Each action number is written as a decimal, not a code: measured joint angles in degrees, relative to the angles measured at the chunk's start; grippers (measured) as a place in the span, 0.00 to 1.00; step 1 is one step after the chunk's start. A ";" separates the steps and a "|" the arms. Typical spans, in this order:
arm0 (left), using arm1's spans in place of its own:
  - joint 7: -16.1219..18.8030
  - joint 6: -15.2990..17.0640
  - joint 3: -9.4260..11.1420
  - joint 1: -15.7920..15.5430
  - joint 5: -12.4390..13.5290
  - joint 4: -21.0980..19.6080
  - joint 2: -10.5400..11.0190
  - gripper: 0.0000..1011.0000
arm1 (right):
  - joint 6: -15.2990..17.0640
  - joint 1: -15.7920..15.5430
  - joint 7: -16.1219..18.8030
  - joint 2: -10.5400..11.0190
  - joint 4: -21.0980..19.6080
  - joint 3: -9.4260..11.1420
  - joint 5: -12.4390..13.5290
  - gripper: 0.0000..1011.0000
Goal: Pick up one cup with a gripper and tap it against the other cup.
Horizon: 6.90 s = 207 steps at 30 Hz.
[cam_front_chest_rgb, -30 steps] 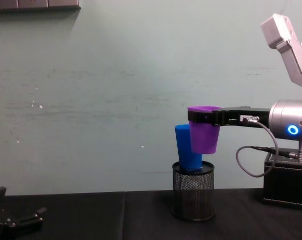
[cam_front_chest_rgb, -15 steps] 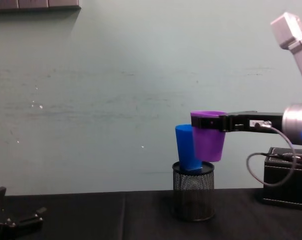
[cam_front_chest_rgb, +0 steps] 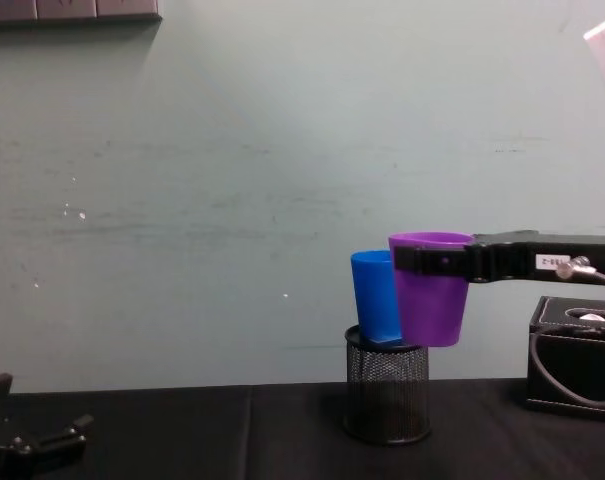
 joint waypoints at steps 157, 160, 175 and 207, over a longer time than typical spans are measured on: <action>0.00 0.00 0.00 0.00 0.00 0.00 0.00 0.99 | -26.33 -12.10 10.29 0.61 5.79 0.49 3.33 0.99; 0.00 0.00 0.00 0.00 0.00 0.00 0.00 0.99 | -26.44 -13.61 0.92 0.23 3.20 2.53 -1.12 0.99; 0.00 0.00 0.00 0.00 0.00 0.00 0.00 0.99 | -11.61 -12.97 -20.15 -4.44 5.56 8.02 -7.16 0.99; 0.00 0.00 0.00 0.00 0.00 0.00 0.00 0.99 | -11.81 -12.79 -19.43 -4.56 5.99 8.11 -7.04 0.99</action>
